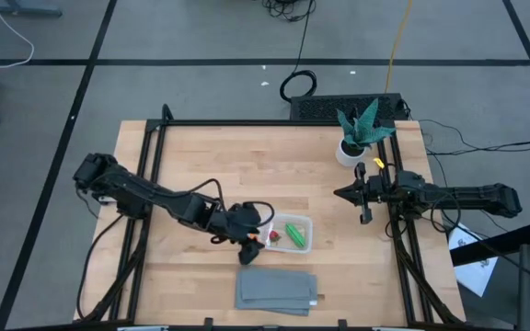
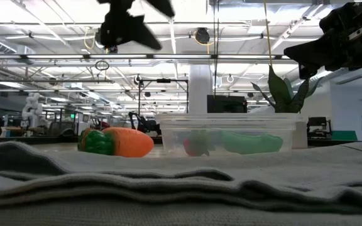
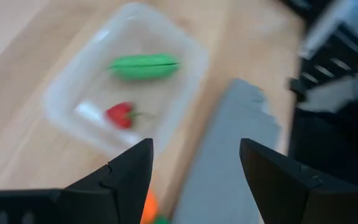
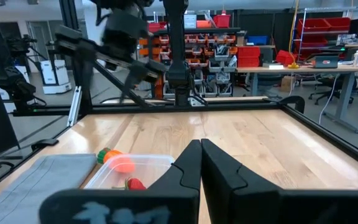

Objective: Pick and placing Produce into tupperware
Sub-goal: Put the orange carrot into the transparent bin

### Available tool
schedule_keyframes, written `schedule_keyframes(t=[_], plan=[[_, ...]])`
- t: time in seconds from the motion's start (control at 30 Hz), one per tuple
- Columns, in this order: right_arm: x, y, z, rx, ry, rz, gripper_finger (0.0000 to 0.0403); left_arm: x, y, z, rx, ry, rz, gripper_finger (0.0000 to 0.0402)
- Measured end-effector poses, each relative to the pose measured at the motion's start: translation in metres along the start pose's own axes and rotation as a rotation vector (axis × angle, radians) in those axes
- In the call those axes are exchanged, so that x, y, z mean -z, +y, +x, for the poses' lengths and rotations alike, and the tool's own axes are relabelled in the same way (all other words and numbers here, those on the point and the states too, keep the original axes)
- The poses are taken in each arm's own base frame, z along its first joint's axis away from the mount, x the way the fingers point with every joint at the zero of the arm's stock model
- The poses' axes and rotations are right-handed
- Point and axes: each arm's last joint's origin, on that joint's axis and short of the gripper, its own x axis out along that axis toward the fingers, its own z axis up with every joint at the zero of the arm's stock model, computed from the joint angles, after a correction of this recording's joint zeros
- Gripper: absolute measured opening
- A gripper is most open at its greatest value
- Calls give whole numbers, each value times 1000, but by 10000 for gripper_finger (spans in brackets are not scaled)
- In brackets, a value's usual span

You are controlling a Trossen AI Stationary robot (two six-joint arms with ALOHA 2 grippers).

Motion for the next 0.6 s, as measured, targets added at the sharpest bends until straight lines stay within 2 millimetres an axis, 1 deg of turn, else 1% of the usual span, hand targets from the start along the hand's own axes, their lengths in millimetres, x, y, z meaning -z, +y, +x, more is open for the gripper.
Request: schedule_keyframes(t=[0.07, 0.2, 0.43, 0.6], plan=[[0, 0, 0, 0, 0, 0, 0, 2, 6, 0, -58, 23, -68, 244], [0, 0, 0, 0, 0, 0, 0, 9, 16, 9, -159, 80, -172, 244], [0, 0, 0, 0, 0, 0, 0, 19, 21, 32, -172, 195, -209, 244], [0, 0, 0, 0, 0, 0, 0, 24, 24, 41, -179, 256, -213, 244]])
